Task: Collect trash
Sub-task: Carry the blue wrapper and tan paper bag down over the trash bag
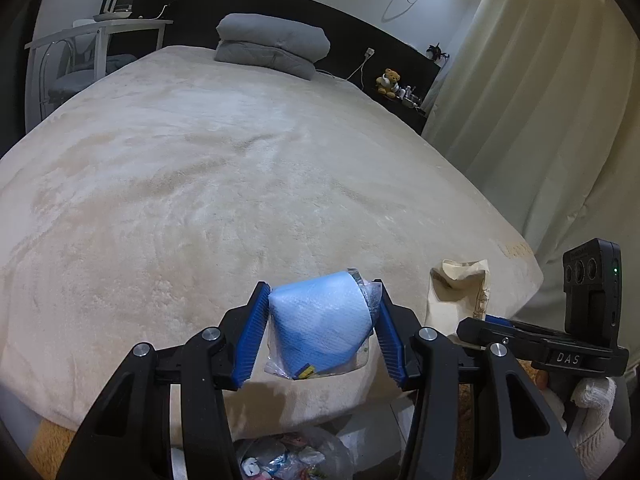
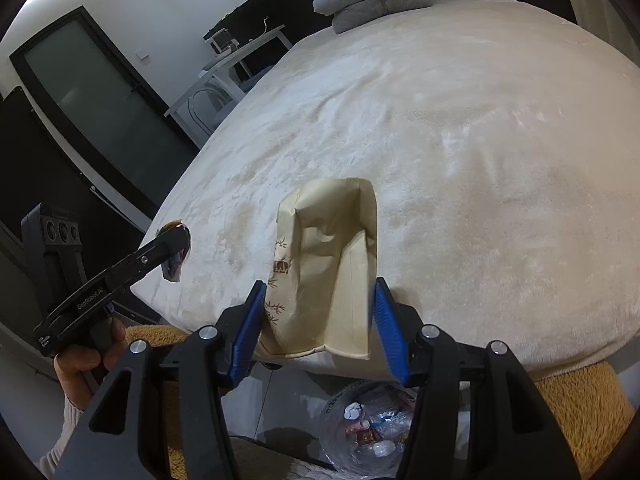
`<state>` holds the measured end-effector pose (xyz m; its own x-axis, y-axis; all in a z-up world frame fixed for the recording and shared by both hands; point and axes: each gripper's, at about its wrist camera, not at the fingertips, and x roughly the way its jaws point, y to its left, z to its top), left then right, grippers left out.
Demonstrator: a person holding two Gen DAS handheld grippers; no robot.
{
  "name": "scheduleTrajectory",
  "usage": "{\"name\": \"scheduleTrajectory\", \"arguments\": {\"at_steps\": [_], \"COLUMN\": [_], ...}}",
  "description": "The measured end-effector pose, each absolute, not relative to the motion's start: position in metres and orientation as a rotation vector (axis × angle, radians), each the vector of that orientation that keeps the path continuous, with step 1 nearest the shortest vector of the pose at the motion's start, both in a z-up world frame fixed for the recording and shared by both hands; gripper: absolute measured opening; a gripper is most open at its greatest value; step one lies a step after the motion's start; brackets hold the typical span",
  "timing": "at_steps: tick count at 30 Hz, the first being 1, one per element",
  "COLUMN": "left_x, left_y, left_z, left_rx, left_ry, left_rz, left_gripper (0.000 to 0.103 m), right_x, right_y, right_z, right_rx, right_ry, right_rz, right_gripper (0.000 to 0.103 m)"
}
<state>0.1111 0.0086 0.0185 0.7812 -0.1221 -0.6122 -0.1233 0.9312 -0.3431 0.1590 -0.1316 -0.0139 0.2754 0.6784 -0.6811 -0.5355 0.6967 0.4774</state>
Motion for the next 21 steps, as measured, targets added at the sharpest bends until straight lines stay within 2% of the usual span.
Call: {"name": "scheduleTrajectory", "arguments": {"at_steps": [21], "left_x": [0.036], "left_y": [-0.058], "left_z": [0.015], "left_rx": [-0.369], "left_ry": [0.719], "left_rz": [-0.088], "left_gripper": [0.049], "right_x": [0.067], "right_y": [-0.170], "right_z": [-0.014], "right_rx": [0.101], "right_ry": [1.027], "right_rz": [0.846], "right_gripper": [0.053]}}
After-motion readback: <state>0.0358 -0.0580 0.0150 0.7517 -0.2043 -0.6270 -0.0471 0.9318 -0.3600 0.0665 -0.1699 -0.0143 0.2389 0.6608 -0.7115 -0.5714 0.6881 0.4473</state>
